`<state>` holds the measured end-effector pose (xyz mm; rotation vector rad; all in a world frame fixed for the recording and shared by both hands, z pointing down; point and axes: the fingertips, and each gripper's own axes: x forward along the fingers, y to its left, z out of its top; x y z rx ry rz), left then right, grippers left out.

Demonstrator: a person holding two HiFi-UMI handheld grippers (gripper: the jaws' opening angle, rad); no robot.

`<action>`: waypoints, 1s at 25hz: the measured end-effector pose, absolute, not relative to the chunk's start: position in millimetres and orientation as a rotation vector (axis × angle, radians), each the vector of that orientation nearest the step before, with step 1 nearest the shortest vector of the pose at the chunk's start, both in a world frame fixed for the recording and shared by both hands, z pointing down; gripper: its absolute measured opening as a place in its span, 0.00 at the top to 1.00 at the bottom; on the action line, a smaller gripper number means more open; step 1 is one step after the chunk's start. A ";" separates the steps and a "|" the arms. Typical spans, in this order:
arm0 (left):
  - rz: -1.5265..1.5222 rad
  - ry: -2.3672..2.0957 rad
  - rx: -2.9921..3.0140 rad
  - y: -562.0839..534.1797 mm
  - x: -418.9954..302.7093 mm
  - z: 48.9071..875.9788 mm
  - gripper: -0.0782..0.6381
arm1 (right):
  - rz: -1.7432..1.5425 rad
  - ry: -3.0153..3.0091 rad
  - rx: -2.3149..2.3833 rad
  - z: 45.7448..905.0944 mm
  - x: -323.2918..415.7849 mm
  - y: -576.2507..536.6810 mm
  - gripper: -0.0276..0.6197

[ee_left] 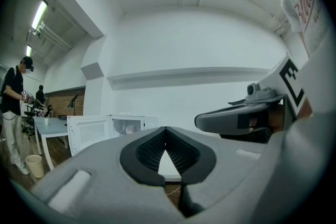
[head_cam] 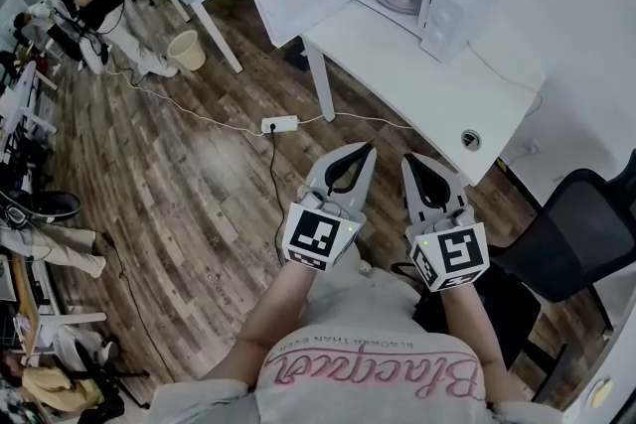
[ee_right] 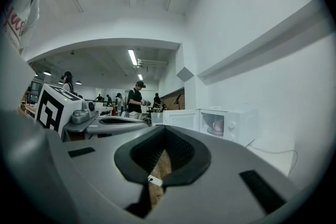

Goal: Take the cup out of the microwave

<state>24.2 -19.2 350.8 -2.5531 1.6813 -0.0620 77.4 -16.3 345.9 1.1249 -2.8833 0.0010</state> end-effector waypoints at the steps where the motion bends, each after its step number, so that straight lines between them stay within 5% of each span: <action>1: -0.061 1.681 -2.552 -24.6 22.8 351.2 0.89 | 0.002 -2.881 1.127 346.7 76.7 -20.8 0.94; 25: -0.057 1.565 -2.630 -188.9 -25.8 348.0 0.89 | 0.033 -2.803 1.263 349.7 31.3 -169.6 0.94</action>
